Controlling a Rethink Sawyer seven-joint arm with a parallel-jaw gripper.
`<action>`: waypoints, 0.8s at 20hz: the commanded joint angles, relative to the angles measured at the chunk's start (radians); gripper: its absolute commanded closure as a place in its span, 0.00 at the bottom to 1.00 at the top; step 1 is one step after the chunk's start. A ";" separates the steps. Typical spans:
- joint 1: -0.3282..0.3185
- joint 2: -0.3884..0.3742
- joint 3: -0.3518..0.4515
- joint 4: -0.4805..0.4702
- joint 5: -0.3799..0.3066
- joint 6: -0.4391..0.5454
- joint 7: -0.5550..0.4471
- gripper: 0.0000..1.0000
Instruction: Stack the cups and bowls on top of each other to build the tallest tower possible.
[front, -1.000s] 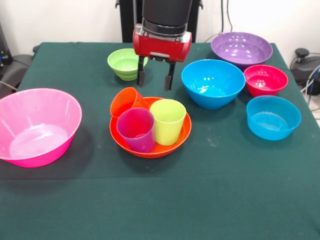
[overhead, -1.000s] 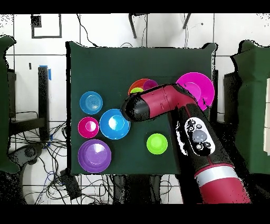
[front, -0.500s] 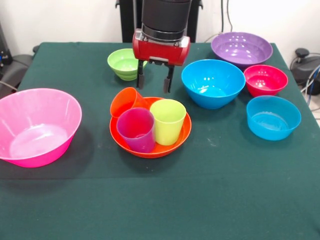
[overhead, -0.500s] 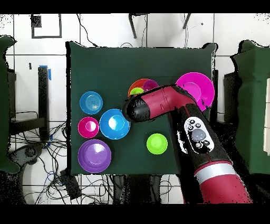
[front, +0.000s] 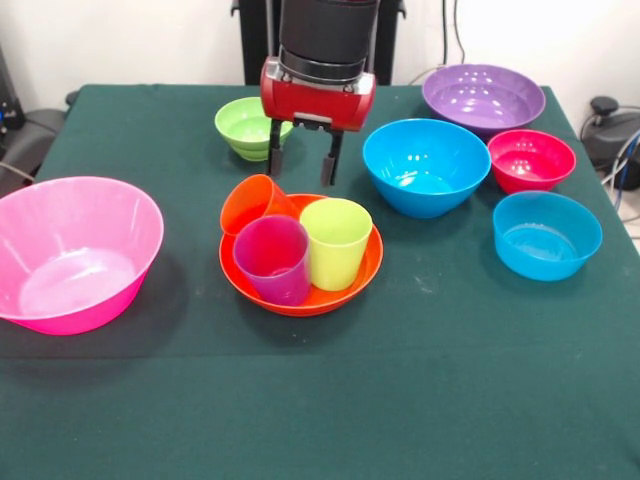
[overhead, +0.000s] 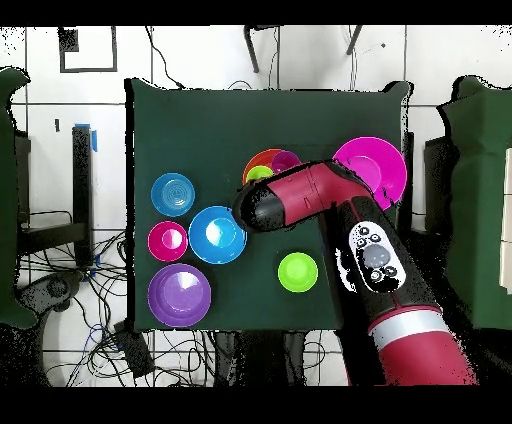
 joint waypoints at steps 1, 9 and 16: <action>-0.029 -0.027 0.036 -0.021 -0.028 0.121 -0.310 0.00; -0.050 -0.050 0.066 -0.039 -0.002 0.175 -0.344 0.00; -0.049 0.015 0.072 -0.057 -0.029 0.118 -0.308 0.00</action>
